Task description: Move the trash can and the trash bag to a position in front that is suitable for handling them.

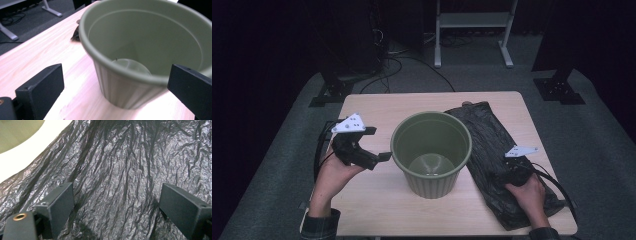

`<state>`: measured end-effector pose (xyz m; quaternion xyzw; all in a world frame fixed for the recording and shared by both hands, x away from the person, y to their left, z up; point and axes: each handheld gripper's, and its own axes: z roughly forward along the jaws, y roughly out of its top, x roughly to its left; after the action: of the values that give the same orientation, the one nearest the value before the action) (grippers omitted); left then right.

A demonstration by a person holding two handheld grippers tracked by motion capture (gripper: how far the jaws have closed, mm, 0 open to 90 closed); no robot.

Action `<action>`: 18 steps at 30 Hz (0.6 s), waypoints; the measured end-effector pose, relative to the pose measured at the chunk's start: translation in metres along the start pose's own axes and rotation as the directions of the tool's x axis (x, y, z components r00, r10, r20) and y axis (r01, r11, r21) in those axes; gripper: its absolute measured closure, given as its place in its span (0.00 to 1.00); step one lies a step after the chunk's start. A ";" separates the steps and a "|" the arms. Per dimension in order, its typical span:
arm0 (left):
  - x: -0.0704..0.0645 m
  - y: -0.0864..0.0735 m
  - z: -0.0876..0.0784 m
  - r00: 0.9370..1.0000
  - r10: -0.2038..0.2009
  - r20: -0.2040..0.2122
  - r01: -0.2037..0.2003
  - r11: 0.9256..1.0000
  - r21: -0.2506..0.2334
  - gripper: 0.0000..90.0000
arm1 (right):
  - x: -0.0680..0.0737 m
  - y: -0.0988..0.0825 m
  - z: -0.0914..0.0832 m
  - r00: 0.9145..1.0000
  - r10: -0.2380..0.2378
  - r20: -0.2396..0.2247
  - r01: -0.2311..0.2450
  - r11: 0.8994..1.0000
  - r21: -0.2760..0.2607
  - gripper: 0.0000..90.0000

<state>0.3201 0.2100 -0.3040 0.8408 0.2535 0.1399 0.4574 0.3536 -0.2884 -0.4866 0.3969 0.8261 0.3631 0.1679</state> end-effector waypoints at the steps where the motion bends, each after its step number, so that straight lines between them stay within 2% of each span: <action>1: -0.001 -0.005 -0.002 1.000 -0.003 -0.008 0.003 1.000 0.002 0.00 | 0.000 0.000 0.000 1.000 0.000 0.000 0.000 1.000 0.000 0.12; 8: -0.011 -0.035 -0.004 0.999 -0.009 -0.033 0.009 1.000 0.012 0.00 | 0.000 0.000 0.000 1.000 0.000 0.002 0.000 1.000 0.000 0.13; 13: -0.018 -0.059 0.003 1.000 0.004 -0.028 -0.004 1.000 0.023 0.00 | 0.000 0.000 0.000 1.000 0.000 0.002 0.000 1.000 0.000 0.13; 18: -0.022 -0.079 0.013 0.999 0.004 -0.041 -0.003 1.000 0.029 0.00 | 0.000 0.000 0.000 1.000 0.000 0.002 0.000 1.000 0.000 0.13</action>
<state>0.2842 0.2247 -0.3779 0.8448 0.2634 0.1541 0.4395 0.3534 -0.2882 -0.4866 0.3973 0.8258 0.3628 0.1689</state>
